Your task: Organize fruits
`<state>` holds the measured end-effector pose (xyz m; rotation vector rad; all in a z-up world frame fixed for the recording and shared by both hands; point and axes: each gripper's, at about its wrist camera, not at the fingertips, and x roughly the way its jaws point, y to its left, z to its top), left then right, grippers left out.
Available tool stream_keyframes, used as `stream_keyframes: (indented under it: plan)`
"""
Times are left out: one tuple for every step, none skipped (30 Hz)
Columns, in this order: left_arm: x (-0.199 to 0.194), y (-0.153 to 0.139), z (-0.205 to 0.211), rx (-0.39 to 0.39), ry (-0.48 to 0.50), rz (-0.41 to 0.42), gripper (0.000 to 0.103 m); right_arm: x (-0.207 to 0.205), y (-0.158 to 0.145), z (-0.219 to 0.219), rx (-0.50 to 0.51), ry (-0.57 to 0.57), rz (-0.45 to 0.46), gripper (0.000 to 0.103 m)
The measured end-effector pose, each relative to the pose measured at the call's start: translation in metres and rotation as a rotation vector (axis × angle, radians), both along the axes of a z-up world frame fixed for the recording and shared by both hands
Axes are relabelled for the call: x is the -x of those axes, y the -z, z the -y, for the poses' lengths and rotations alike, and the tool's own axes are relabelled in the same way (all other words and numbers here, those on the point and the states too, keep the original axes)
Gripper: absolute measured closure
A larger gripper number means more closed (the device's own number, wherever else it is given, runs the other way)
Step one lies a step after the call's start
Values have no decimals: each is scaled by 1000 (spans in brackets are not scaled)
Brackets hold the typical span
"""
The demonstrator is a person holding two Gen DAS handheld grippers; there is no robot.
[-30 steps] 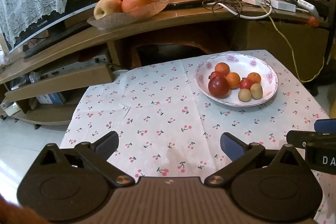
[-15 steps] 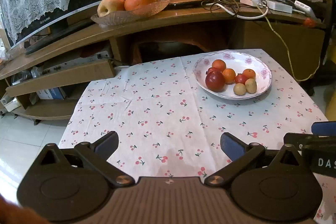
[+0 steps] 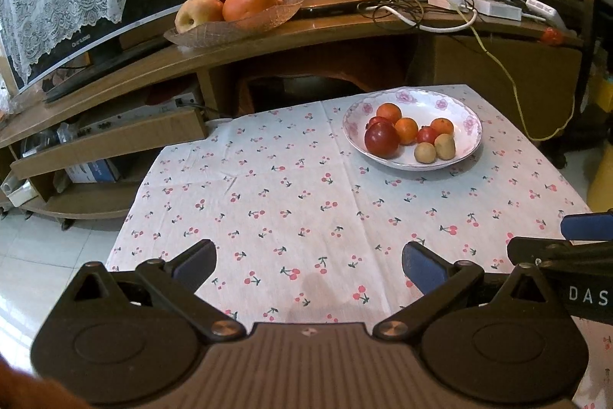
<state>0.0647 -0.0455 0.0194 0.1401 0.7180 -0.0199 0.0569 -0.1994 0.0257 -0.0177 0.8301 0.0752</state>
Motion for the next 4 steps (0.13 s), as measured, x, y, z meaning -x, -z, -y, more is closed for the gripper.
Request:
stream_keyframes:
  plan:
    - [0, 0, 0, 1, 0, 1, 0, 1, 0, 0, 2, -1, 1, 48]
    - [1, -1, 0, 0, -1, 2, 0, 1, 0, 0, 3, -1, 2, 48]
    - [1, -1, 0, 1, -1, 2, 0, 2, -1, -1, 3, -1, 3, 48]
    - [1, -2, 0, 2, 1, 3, 0, 3, -1, -1, 2, 0, 4, 48]
